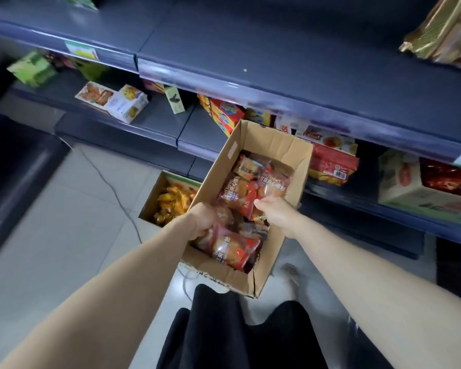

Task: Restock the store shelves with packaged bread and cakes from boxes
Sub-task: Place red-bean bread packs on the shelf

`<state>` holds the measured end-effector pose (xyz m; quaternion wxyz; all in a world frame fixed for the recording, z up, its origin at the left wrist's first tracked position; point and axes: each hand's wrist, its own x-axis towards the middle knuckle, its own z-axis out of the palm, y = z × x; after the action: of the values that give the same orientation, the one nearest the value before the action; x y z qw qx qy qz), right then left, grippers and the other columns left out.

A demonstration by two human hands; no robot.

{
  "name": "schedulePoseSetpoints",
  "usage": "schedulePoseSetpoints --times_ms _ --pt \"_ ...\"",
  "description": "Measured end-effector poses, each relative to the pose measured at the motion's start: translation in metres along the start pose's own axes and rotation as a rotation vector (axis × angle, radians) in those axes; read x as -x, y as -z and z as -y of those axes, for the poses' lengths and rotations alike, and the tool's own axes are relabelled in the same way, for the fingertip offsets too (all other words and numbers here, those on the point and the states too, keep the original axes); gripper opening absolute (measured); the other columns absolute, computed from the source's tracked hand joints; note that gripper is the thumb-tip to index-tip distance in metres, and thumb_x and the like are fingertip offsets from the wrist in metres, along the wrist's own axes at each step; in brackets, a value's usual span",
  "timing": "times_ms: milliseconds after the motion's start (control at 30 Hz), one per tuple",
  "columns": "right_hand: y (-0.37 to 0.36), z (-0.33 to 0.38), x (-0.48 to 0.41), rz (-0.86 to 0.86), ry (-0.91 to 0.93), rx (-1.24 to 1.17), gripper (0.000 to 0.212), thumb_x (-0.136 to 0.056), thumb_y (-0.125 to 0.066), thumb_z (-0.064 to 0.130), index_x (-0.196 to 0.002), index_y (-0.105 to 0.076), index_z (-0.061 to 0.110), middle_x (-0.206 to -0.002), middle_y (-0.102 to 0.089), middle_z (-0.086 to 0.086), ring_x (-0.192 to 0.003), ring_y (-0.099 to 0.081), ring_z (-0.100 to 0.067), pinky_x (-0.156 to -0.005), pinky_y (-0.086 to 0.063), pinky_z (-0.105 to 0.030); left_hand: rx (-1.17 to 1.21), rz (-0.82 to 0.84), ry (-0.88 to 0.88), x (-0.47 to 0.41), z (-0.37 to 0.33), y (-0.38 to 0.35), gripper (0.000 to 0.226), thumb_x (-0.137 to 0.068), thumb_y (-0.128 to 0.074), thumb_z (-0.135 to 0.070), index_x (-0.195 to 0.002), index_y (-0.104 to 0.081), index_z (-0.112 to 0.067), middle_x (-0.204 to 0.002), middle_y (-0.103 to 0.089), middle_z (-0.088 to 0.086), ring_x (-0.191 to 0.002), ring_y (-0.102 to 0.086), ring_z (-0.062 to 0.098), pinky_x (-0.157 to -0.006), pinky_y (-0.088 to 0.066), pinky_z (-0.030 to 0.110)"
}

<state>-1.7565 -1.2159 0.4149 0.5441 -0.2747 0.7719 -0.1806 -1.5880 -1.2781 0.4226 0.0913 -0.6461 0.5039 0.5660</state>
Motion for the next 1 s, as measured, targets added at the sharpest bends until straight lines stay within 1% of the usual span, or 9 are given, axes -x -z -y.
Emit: schedulePoseSetpoints --times_ms 133,233,400,500,600,700,800,867,1000 --pt "-0.003 -0.003 -0.020 0.019 -0.041 0.011 0.047 -0.098 -0.046 0.036 -0.137 -0.046 0.011 -0.138 -0.050 -0.007 -0.123 -0.049 -0.025 -0.102 -0.038 -0.037 -0.076 0.008 0.012 -0.016 0.010 -0.014 0.011 -0.091 -0.053 -0.008 -0.095 -0.063 -0.003 -0.084 -0.060 0.009 -0.074 -0.053 0.022 -0.074 -0.053 0.035" --pt "-0.004 -0.004 -0.037 0.011 -0.072 0.002 0.048 -0.098 -0.046 0.036 -0.139 -0.044 0.011 -0.141 -0.048 -0.007 -0.126 -0.047 -0.027 -0.106 -0.037 -0.039 -0.072 0.080 0.037 -0.027 0.012 -0.023 0.032 -0.092 -0.055 -0.010 -0.121 -0.056 0.003 -0.115 -0.063 0.018 -0.076 -0.055 0.022 -0.056 -0.051 0.025" --pt "-0.010 -0.008 -0.071 0.047 -0.177 -0.138 0.053 -0.097 -0.048 0.036 -0.141 -0.038 0.007 -0.132 -0.055 -0.017 -0.116 -0.056 -0.031 -0.108 -0.038 -0.042 -0.252 0.123 0.070 -0.049 0.019 -0.031 0.039 -0.093 -0.055 -0.012 -0.129 -0.051 0.003 -0.130 -0.056 0.019 -0.117 -0.057 0.031 -0.071 -0.049 0.028" --pt "-0.016 -0.006 -0.091 0.046 -0.244 -0.256 0.058 -0.097 -0.051 0.031 -0.145 -0.029 0.007 -0.151 -0.034 -0.015 -0.136 -0.037 -0.031 -0.114 -0.030 -0.044 -0.312 0.053 0.057 -0.064 0.027 -0.037 0.042 -0.090 -0.060 -0.020 -0.125 -0.055 0.002 -0.126 -0.060 0.016 -0.117 -0.057 0.028 -0.091 -0.047 0.031" --pt "-0.025 -0.004 -0.113 0.008 -0.277 -0.342 0.052 -0.096 -0.053 0.025 -0.140 -0.032 0.007 -0.143 -0.045 -0.012 -0.132 -0.043 -0.028 -0.113 -0.031 -0.043 -0.218 0.088 0.069 -0.077 0.036 -0.041 0.044 -0.083 -0.070 -0.015 -0.121 -0.058 0.002 -0.119 -0.063 0.015 -0.111 -0.061 0.027 -0.096 -0.048 0.034" --pt "-0.039 -0.002 -0.133 -0.081 -0.300 -0.425 0.042 -0.091 -0.061 0.025 -0.125 -0.042 0.008 -0.119 -0.058 -0.011 -0.114 -0.057 -0.029 -0.100 -0.045 -0.040 -0.104 0.158 0.067 -0.083 0.042 -0.039 0.046 -0.077 -0.073 -0.010 -0.120 -0.058 -0.003 -0.114 -0.065 0.014 -0.105 -0.063 0.028 -0.095 -0.051 0.041" --pt "-0.051 0.001 -0.144 -0.145 -0.319 -0.447 0.070 -0.082 -0.073 0.026 -0.137 -0.036 0.002 -0.125 -0.056 -0.013 -0.113 -0.057 -0.033 -0.096 -0.047 -0.045 -0.113 0.200 0.028 -0.088 0.047 -0.036 0.037 -0.077 -0.070 -0.005 -0.113 -0.060 -0.005 -0.105 -0.066 0.010 -0.093 -0.064 0.024 -0.087 -0.054 0.035" --pt "-0.052 0.004 -0.146 -0.153 -0.308 -0.499 0.068 -0.075 -0.079 0.021 -0.129 -0.044 0.001 -0.118 -0.062 -0.015 -0.102 -0.063 -0.034 -0.089 -0.051 -0.050 -0.141 0.194 -0.024 -0.085 0.045 -0.032 0.031 -0.076 -0.071 -0.004 -0.105 -0.063 -0.003 -0.093 -0.065 0.009 -0.075 -0.060 0.021 -0.072 -0.052 0.031" --pt "-0.038 0.003 -0.140 -0.203 -0.230 -0.604 0.058 -0.060 -0.085 0.009 -0.110 -0.057 0.000 -0.098 -0.069 -0.018 -0.074 -0.070 -0.030 -0.058 -0.058 -0.041 -0.300 0.109 -0.198 -0.067 0.027 -0.019 0.038 -0.077 -0.073 -0.014 -0.111 -0.059 -0.007 -0.097 -0.060 0.001 -0.083 -0.056 0.015 -0.069 -0.051 0.023"
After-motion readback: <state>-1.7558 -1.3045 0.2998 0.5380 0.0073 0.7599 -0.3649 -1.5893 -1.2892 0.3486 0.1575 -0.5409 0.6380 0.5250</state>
